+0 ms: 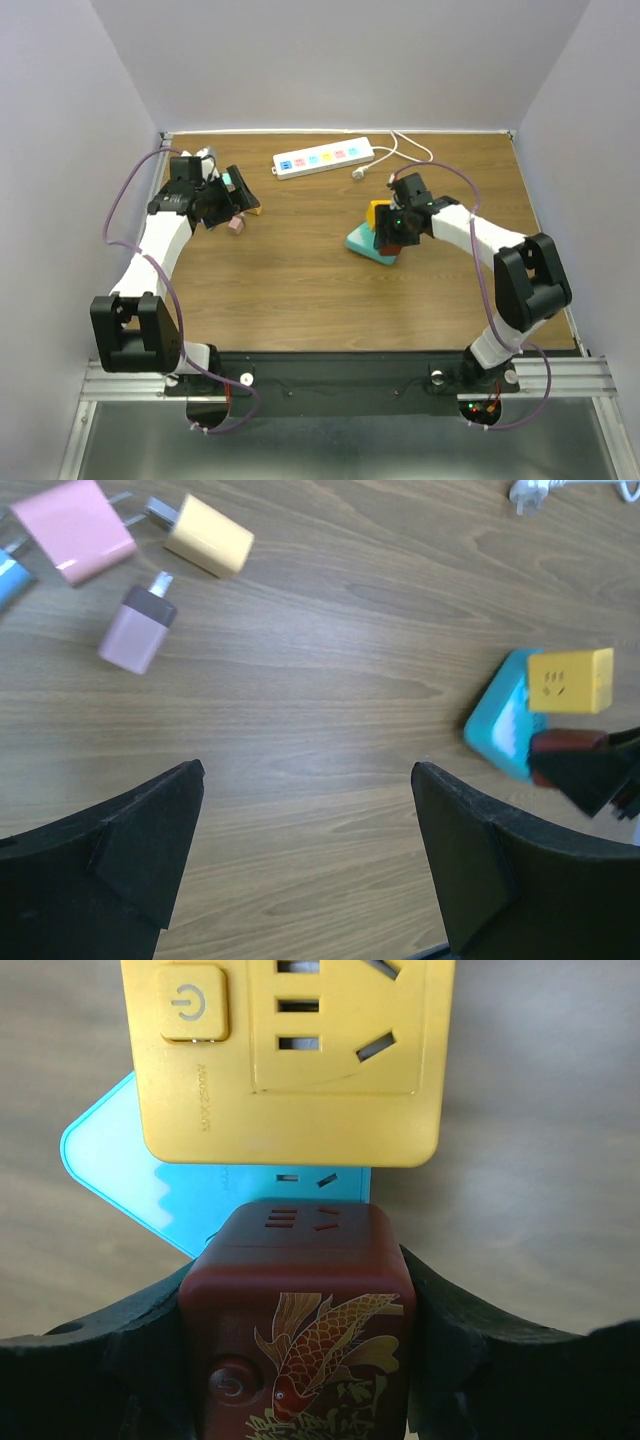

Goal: Pull the plug off the socket

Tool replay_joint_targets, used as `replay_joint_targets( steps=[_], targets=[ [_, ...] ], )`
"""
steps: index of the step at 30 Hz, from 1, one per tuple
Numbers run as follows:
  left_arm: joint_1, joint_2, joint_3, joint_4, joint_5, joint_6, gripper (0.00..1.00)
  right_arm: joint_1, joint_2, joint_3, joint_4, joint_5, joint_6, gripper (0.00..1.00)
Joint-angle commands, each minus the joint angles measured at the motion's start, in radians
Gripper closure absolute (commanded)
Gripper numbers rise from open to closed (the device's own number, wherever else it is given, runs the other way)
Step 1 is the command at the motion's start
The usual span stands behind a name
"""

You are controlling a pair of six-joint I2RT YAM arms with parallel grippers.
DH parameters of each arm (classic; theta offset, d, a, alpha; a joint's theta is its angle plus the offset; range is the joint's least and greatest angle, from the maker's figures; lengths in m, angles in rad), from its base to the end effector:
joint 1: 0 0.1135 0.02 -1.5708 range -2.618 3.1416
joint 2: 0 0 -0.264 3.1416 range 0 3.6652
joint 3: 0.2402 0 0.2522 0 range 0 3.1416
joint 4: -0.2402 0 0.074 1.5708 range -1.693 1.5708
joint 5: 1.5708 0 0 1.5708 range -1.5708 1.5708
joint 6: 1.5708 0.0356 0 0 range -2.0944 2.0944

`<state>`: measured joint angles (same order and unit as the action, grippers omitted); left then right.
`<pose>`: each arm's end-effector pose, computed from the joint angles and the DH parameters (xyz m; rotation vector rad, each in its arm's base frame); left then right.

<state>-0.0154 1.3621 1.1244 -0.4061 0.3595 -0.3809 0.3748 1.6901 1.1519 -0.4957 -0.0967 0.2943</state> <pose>0.3031 -0.0172 0.3080 -0.2058 2.2263 -0.6158 0.3230 0.1308 0.2075 -0.1415 2.6392 0.3595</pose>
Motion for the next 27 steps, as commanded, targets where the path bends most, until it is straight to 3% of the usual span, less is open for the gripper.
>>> replay_joint_targets(
  steps=[1,5,11,16,20,24,27],
  targets=[
    [-0.066,0.023,-0.011,0.073,0.044,-0.016,0.05,0.125,-0.098,-0.047,0.036,-0.001,0.104,1.00],
    [-0.153,0.078,0.008,0.112,0.044,-0.041,0.10,0.232,-0.064,-0.052,0.091,0.020,0.222,1.00],
    [-0.293,0.130,0.020,0.153,0.038,-0.096,0.14,0.285,-0.021,-0.066,0.149,0.080,0.425,1.00],
    [-0.365,0.166,-0.005,0.159,0.012,-0.116,0.27,0.319,-0.007,-0.078,0.178,0.112,0.456,0.99],
    [-0.434,0.203,-0.011,0.168,-0.019,-0.116,0.43,0.332,0.020,-0.075,0.184,0.104,0.444,0.85],
    [-0.483,0.252,0.011,0.167,-0.043,-0.127,0.57,0.332,-0.004,-0.075,0.186,0.103,0.433,0.57],
    [-0.515,0.288,0.044,0.164,-0.054,-0.122,0.72,0.331,-0.032,-0.077,0.184,0.103,0.422,0.45]
  ],
)
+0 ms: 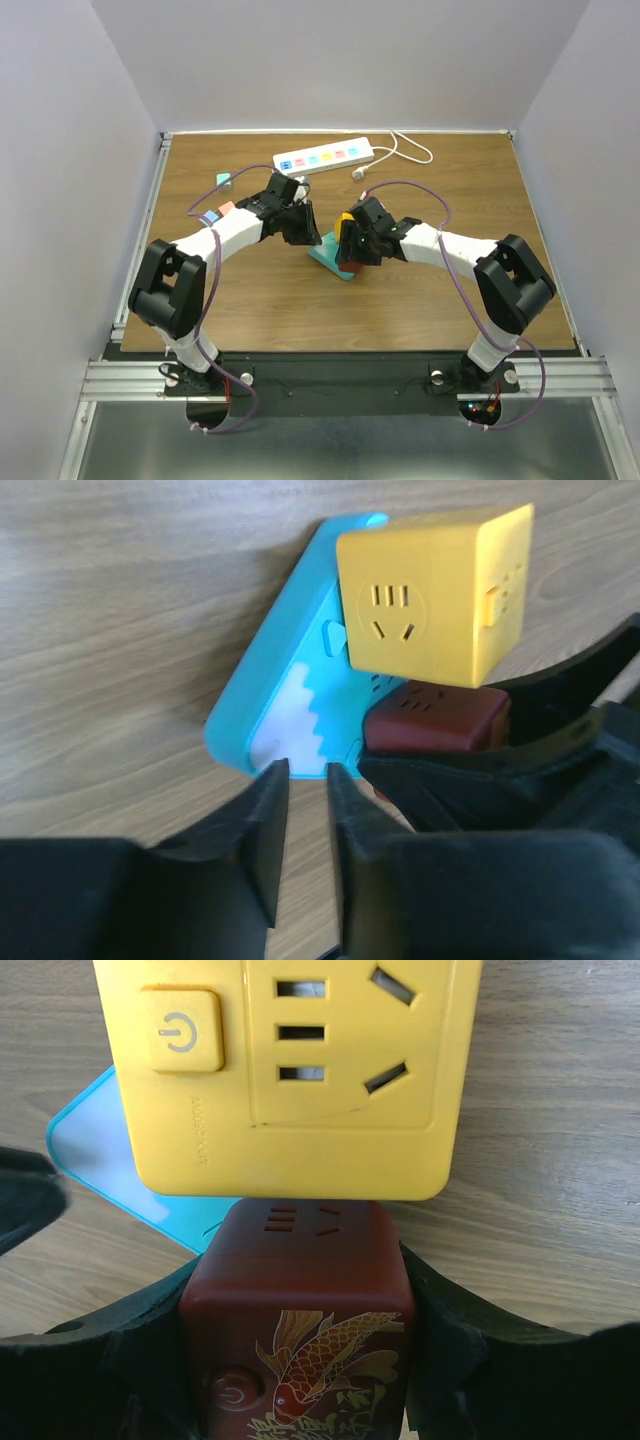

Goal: Pull the plug off the socket

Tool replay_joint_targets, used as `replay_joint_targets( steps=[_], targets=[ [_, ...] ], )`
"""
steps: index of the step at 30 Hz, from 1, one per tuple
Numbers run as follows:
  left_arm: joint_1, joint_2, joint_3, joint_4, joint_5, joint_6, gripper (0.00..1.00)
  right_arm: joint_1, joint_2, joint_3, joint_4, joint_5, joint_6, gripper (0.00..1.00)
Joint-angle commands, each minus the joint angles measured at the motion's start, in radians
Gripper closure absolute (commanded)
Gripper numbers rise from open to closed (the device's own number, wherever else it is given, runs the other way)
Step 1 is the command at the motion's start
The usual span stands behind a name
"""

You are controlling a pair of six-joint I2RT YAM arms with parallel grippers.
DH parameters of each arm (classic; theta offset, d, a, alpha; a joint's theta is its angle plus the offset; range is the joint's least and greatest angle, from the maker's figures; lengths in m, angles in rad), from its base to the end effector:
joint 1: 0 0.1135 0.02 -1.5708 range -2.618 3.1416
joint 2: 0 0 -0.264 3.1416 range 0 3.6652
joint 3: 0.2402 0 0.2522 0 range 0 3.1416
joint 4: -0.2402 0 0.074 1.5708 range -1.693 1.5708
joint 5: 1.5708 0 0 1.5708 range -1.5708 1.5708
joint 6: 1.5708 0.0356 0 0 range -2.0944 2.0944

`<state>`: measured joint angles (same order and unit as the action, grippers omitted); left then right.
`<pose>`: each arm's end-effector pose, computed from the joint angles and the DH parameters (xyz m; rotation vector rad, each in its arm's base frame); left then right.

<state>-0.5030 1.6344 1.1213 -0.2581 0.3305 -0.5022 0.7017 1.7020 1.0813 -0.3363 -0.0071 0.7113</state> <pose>0.3071 -0.1821 0.2339 0.1741 2.4567 -0.8591 0.2685 0.2273 0.1920 0.0097 2.6259 0.5473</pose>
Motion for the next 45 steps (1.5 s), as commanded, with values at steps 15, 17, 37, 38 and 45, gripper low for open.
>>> replay_joint_targets(
  steps=[15,17,37,38,45],
  targets=[
    [-0.091,0.165,0.199,-0.039,-0.022,0.043,1.00,0.004,-0.080,0.020,-0.067,0.038,0.024,0.16],
    [-0.094,0.180,0.193,-0.056,-0.033,0.056,1.00,0.005,-0.088,0.022,-0.078,0.054,0.028,0.16],
    [-0.098,0.225,0.034,0.006,-0.064,0.096,1.00,0.005,0.027,0.134,-0.130,0.098,0.023,0.47],
    [-0.098,0.225,0.009,0.025,-0.061,0.093,1.00,0.005,0.031,0.134,-0.132,0.093,0.025,0.51],
    [-0.109,0.223,-0.077,0.102,-0.027,0.057,1.00,0.005,0.008,0.111,-0.155,0.084,0.031,0.83]
  ],
)
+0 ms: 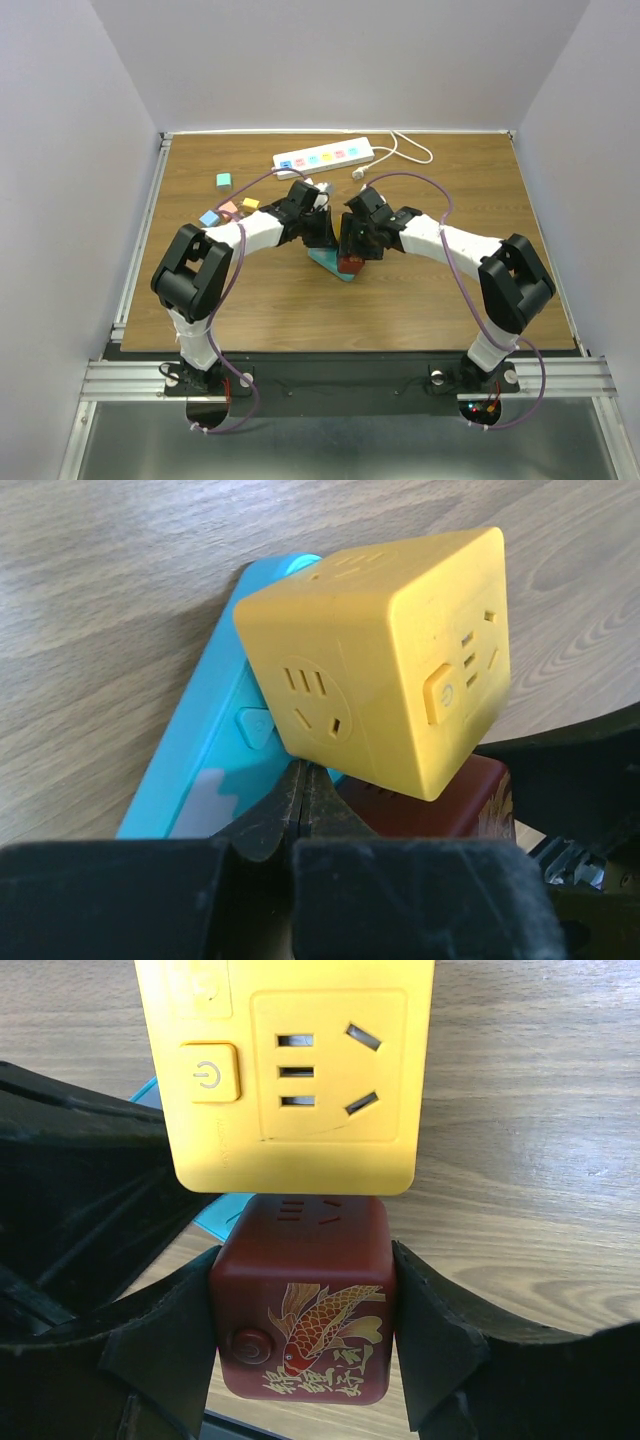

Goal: Pull the plug off the socket

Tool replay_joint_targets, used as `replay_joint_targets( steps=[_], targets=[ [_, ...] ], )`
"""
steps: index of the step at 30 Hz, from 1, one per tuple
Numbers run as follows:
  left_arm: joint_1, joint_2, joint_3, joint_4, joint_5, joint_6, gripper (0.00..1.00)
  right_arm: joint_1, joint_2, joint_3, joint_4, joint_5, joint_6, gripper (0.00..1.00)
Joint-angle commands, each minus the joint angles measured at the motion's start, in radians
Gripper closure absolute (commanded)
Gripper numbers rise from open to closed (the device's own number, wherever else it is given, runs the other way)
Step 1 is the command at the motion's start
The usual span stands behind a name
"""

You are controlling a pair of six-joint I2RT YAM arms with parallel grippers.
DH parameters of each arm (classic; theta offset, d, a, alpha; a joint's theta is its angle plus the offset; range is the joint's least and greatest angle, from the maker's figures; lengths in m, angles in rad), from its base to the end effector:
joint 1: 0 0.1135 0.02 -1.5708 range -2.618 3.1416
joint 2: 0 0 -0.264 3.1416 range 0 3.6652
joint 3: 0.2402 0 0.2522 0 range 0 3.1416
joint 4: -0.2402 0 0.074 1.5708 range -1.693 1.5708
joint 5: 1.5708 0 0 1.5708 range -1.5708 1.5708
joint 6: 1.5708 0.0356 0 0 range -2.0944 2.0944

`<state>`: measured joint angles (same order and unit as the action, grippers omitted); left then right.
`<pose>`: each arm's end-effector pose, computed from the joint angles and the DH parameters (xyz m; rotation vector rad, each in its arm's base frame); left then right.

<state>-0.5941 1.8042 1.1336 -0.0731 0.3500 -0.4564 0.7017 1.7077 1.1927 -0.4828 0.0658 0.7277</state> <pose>0.3158 -0.2281 0.1924 0.3567 2.4206 -0.9100 0.2750 0.2294 0.2146 0.0598 2.6315 0.4428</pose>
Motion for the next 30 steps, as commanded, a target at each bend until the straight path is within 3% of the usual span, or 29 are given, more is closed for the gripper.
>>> replay_joint_targets(
  steps=[1,2,11,14,20,24,30],
  targets=[
    [-0.022,0.056,-0.092,-0.082,-0.048,0.012,1.00,0.005,-0.002,0.007,-0.014,0.012,0.015,0.93],
    [-0.026,0.061,-0.095,-0.074,-0.049,0.012,1.00,0.005,-0.008,0.018,-0.020,0.014,0.010,1.00],
    [-0.033,0.101,-0.155,-0.036,-0.057,-0.007,1.00,0.004,-0.095,0.194,-0.178,0.176,-0.010,1.00],
    [-0.033,0.106,-0.161,-0.033,-0.062,-0.011,1.00,-0.001,-0.118,0.128,-0.188,0.218,0.019,0.99],
    [-0.033,0.106,-0.167,-0.034,-0.068,-0.013,1.00,-0.060,-0.148,-0.091,-0.148,0.149,0.093,1.00],
    [-0.033,0.106,-0.172,-0.037,-0.074,-0.013,1.00,-0.145,-0.181,-0.231,-0.022,-0.010,0.147,1.00],
    [-0.035,0.099,-0.186,-0.037,-0.080,-0.018,1.00,-0.149,-0.207,-0.153,-0.028,-0.017,0.029,1.00]
  ],
)
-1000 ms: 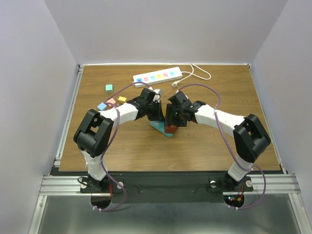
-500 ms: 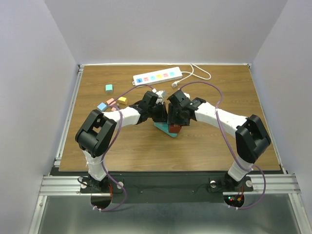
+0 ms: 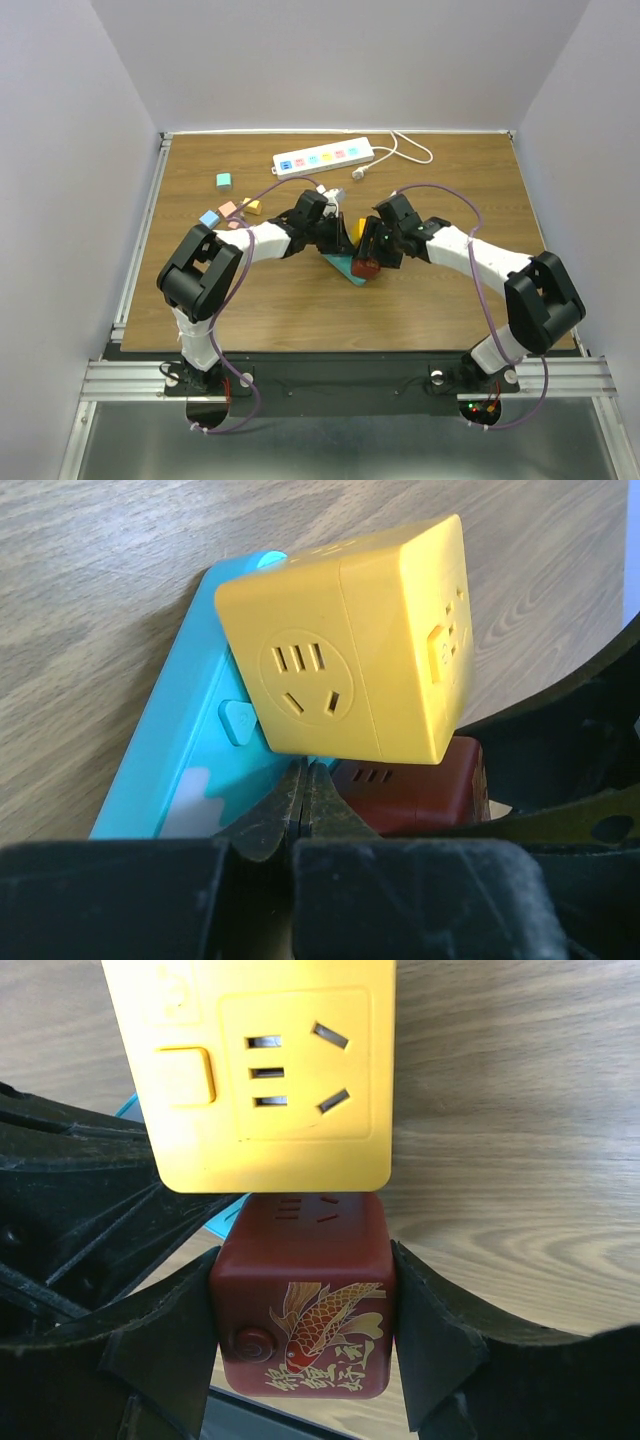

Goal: Pull the plug off the socket

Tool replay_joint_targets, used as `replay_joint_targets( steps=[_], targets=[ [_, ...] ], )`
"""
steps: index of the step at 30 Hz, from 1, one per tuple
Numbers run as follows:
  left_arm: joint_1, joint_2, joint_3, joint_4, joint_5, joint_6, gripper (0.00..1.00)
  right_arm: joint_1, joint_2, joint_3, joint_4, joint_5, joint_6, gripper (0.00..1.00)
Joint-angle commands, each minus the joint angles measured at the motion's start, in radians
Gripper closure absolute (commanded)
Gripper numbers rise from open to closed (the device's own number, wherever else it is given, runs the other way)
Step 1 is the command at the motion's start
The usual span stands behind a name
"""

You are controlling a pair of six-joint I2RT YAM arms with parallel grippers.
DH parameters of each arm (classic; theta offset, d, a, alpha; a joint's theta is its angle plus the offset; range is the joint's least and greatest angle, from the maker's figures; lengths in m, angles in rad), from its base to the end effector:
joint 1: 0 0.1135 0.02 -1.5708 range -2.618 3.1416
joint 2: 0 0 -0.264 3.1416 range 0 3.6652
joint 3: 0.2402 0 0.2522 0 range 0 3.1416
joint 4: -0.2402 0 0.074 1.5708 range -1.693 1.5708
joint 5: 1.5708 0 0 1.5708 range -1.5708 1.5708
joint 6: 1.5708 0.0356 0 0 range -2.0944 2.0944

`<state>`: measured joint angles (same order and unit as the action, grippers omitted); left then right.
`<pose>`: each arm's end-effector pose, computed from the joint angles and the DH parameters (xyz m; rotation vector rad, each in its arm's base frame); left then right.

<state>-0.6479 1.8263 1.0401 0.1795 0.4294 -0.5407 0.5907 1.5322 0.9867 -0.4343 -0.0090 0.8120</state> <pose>0.3017 -0.2470 0.1773 0.3909 2.3159 -1.1052 0.2585 0.1737 0.2105 0.2886 2.6305 0.5289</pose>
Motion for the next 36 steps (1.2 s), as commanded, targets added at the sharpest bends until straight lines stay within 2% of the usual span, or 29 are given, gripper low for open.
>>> replay_joint_targets(
  steps=[1,4,13,25,30,36],
  targets=[
    [0.019,0.080,-0.092,-0.290,-0.159,0.065,1.00,-0.038,-0.024,0.108,-0.121,0.094,-0.072,1.00],
    [0.019,0.082,-0.084,-0.291,-0.159,0.061,1.00,-0.037,0.025,0.202,-0.199,0.138,-0.138,1.00],
    [-0.004,0.097,-0.066,-0.298,-0.164,0.048,1.00,-0.031,0.065,0.305,-0.267,0.147,-0.224,1.00],
    [-0.055,0.136,-0.061,-0.301,-0.181,0.030,1.00,-0.034,0.031,0.464,-0.313,0.190,-0.201,1.00],
    [-0.079,0.151,-0.072,-0.298,-0.187,0.021,1.00,-0.037,0.034,0.477,-0.314,0.213,-0.197,1.00],
    [-0.079,0.108,-0.022,-0.357,-0.241,0.030,1.00,-0.040,0.048,0.376,-0.301,0.185,-0.175,0.99]
  ],
)
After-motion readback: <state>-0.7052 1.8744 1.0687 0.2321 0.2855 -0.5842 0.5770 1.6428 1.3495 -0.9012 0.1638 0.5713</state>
